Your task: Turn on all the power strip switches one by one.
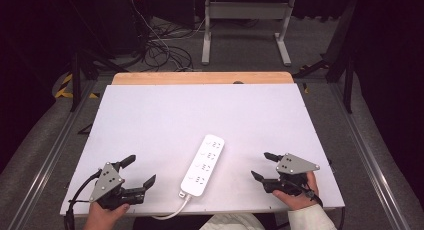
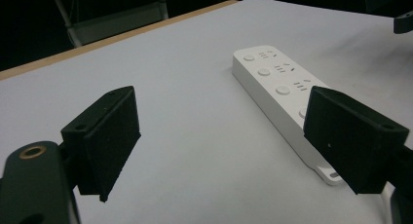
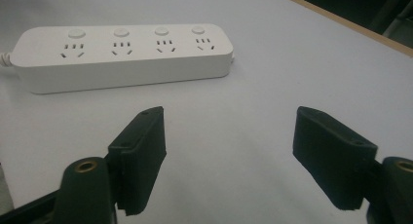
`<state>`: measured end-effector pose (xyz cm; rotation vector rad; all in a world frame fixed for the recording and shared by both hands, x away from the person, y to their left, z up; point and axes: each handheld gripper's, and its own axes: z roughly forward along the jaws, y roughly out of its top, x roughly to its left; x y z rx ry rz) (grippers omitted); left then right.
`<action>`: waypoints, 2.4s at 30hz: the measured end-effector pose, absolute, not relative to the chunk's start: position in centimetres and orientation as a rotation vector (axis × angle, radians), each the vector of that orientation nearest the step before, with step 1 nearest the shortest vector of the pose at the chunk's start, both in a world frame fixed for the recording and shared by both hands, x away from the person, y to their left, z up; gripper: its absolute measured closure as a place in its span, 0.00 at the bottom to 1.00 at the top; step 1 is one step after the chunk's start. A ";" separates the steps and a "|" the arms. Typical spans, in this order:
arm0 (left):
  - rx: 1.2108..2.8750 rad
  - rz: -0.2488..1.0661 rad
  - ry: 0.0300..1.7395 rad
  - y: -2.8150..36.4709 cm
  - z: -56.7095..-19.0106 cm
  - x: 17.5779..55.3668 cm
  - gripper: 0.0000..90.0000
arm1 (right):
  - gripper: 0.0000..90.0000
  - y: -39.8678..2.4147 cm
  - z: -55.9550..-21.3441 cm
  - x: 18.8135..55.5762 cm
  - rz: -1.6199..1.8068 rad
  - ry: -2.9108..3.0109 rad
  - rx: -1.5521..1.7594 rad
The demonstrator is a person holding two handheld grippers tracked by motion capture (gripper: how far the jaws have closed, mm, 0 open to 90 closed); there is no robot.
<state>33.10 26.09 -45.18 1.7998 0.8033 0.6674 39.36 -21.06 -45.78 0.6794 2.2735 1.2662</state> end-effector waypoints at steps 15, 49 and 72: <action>1.814 0.711 0.800 26.0 -45.3 32.9 0.16 | 0.49 -20.3 -44.3 40.2 1.268 2.371 0.677; 1.808 0.710 0.814 26.1 -45.3 32.9 0.16 | 0.63 -12.6 -40.8 44.2 1.285 2.471 0.560; 1.814 0.712 0.808 26.1 -45.3 32.9 0.16 | 1.00 -8.8 -40.5 47.1 1.214 2.538 0.667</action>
